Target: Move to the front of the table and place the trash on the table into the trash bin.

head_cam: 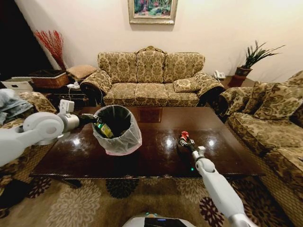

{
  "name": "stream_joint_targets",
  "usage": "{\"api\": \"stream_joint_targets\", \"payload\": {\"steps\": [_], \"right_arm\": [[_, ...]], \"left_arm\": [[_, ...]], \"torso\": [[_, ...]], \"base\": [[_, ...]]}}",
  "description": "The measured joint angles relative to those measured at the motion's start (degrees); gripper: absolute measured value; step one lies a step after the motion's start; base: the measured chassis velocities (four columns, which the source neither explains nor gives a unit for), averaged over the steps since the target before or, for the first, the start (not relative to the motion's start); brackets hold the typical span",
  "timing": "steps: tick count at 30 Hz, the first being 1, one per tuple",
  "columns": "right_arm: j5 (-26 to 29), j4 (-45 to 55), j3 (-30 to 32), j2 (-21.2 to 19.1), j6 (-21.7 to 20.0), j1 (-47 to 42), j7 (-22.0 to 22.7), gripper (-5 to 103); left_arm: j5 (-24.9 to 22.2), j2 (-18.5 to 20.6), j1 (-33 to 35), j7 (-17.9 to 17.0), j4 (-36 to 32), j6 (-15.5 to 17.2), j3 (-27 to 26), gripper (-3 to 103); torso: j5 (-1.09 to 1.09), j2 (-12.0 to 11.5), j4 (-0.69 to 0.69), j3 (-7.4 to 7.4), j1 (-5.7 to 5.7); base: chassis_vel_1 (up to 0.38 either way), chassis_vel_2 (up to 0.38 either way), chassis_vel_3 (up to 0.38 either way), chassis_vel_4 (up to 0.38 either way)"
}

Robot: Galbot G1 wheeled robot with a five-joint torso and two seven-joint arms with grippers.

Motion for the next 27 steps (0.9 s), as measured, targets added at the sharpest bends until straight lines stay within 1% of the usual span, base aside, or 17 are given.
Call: {"api": "stream_joint_targets", "payload": {"steps": [1,3,4,6,8,18,21,22,23,24,25,26,27], "right_arm": [[0.0,0.0,0.0,0.0,0.0,0.0,0.0,54],[-0.03,-0.01,-0.01,0.0,-0.06,-0.3,-0.26,43],[-0.03,-0.01,-0.01,0.0,-0.06,-0.3,-0.26,43],[-0.01,-0.01,0.0,-0.1,-0.05,-0.44,-0.45,36],[0.08,0.06,0.03,-0.17,-0.06,-0.52,-0.46,33],[0.6,0.61,0.24,-0.5,0.02,-1.02,-0.34,33],[1.15,2.68,0.84,-0.61,1.2,-1.87,-0.13,33],[1.33,5.33,1.58,-0.62,3.58,-2.46,-0.79,33],[1.98,9.24,1.92,-0.74,4.72,-3.0,-1.84,33],[3.62,13.59,1.8,-1.12,4.56,-3.56,-2.64,33],[3.62,13.59,1.8,-1.12,4.56,-3.56,-2.64,33],[4.96,16.59,1.55,-1.5,4.06,-3.92,-3.08,33],[8.73,24.94,0.66,-2.13,2.14,-4.53,-4.29,33]], "left_arm": [[0.0,0.0,0.0,0.0,0.0,0.0,0.0,2],[0.41,-0.29,0.09,0.15,0.04,-0.18,0.16,2],[0.41,-0.29,0.09,0.15,0.04,-0.18,0.16,2],[0.77,-0.5,0.22,0.24,0.12,-0.36,0.29,2],[0.86,-0.52,0.23,0.26,0.11,-0.45,0.3,2],[1.05,-0.54,0.15,0.37,0.24,-0.68,0.28,2],[1.26,-0.54,0.15,0.38,0.29,-0.68,0.28,2],[1.34,-0.49,0.14,0.4,0.32,-0.68,0.28,2],[1.67,-0.35,0.17,0.49,0.32,-0.68,0.28,2],[2.53,-0.2,0.23,0.83,0.27,-0.7,0.28,2],[2.53,-0.2,0.23,0.83,0.27,-0.7,0.28,2],[3.51,-0.14,0.3,1.16,0.21,-0.76,0.28,2],[6.66,-0.01,0.51,2.27,-0.24,-1.14,0.34,2]], "torso": [[0.0,0.0,0.0,0.0,0.0],[-0.01,0.0,0.0,0.0,0.0],[-0.01,0.0,0.0,0.0,0.0],[-0.02,0.0,0.01,-0.01,0.0],[-0.02,0.0,0.01,-0.01,0.0],[-0.01,0.0,0.01,0.0,0.0],[0.01,0.0,-0.02,0.0,0.0],[0.01,0.0,-0.02,0.0,0.0],[0.0,0.0,-0.03,0.0,0.0],[0.01,0.0,-0.01,0.0,0.0],[0.01,0.0,-0.01,0.0,0.0],[-0.01,0.0,-0.01,0.0,0.0],[-0.02,0.0,0.0,0.0,0.0]], "base": [[0.0,0.0,0.0,0.0],[0.0,0.0,0.0,0.0],[0.0,0.0,0.0,0.0],[0.0,0.0,0.0,0.0],[0.0,0.0,0.0,0.0],[0.0,0.0,0.0,0.0],[0.0,0.0,0.0,0.0],[0.0,0.0,0.0,0.0],[0.0,0.0,0.0,0.0],[0.0,0.0,0.0,0.0],[0.0,0.0,0.0,0.0],[0.0,0.0,0.0,0.0],[0.0,0.0,0.0,0.0]]}}
